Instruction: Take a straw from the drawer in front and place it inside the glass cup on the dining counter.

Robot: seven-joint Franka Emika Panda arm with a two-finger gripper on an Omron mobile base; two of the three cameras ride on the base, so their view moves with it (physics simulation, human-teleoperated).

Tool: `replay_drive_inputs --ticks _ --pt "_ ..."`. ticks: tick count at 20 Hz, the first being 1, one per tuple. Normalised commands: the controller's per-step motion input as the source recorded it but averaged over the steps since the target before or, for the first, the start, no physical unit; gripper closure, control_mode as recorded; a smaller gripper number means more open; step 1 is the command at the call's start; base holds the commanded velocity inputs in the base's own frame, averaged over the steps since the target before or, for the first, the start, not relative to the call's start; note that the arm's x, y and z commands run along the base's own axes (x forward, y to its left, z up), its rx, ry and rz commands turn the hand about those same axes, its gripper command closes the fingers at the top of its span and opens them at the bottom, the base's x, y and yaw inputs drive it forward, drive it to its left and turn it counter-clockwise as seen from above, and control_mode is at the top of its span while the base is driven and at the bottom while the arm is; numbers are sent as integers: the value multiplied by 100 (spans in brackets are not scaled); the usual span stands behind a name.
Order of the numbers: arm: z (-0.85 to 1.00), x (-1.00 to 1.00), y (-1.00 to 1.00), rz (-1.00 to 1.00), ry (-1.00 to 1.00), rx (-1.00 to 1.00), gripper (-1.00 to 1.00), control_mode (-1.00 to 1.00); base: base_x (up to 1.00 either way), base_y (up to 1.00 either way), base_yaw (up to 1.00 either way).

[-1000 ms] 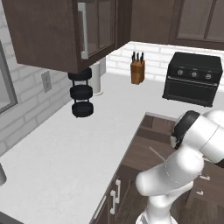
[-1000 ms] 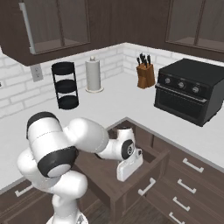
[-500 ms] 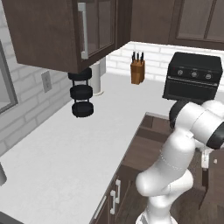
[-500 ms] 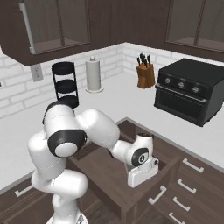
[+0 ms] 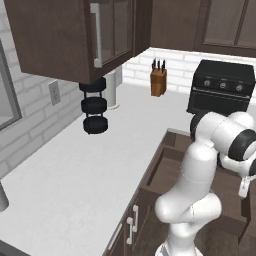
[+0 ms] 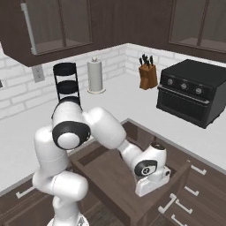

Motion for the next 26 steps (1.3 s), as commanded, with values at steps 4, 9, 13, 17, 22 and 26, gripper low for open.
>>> replay_drive_inputs --ticks 4,9,13,17,22,26 --pt "67 -1 14 -14 -9 2 -100 -100 0 0 0" --pt "82 2 37 -14 -7 0 -100 -100 0 0 0" --pt "34 18 56 -18 3 0 -100 -100 0 0 0" --pt "0 28 63 -17 17 -1 -100 -100 0 0 0" --pt "-9 32 39 -11 5 0 -100 -100 0 0 0" --pt "-4 28 10 -3 0 0 -100 -100 0 0 0"
